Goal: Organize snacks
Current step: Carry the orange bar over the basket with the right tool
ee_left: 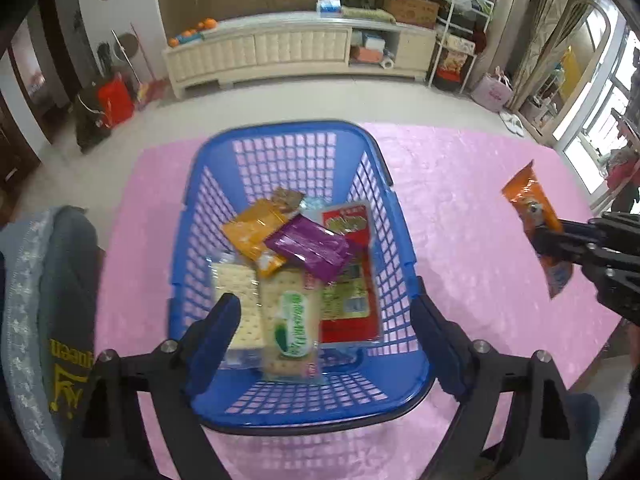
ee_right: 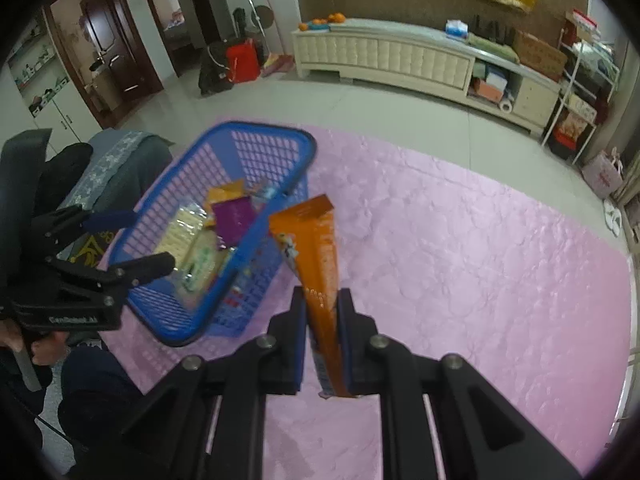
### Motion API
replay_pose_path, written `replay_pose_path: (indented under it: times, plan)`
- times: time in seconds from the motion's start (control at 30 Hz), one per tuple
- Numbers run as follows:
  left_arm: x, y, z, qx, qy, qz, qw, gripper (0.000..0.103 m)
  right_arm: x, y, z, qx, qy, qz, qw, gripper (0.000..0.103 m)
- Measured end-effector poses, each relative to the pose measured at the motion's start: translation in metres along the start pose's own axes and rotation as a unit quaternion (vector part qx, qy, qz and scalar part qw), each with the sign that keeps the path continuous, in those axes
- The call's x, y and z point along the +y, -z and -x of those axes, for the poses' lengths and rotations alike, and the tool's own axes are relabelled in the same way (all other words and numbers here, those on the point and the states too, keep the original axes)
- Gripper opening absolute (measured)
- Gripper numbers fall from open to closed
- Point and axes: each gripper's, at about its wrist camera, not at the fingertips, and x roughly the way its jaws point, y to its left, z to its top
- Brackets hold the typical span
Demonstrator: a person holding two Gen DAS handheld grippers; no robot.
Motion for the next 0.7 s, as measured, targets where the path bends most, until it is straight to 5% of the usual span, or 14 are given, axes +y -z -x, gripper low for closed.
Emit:
replay_pose_path:
  times: [0.33, 0.7]
  plan:
    - [0.028, 0.008, 0.022, -0.019, 0.030, 0.000, 0.9994, 0.092, 0.044, -0.015, 0.017, -0.012, -0.012, 0.023, 1.000, 0.018]
    - [0.078, 0.010, 0.019, -0.028, 0.023, 0.024, 0.9991, 0.103, 0.092, -0.041, -0.024, 0.013, -0.029, 0.036, 0.999, 0.018]
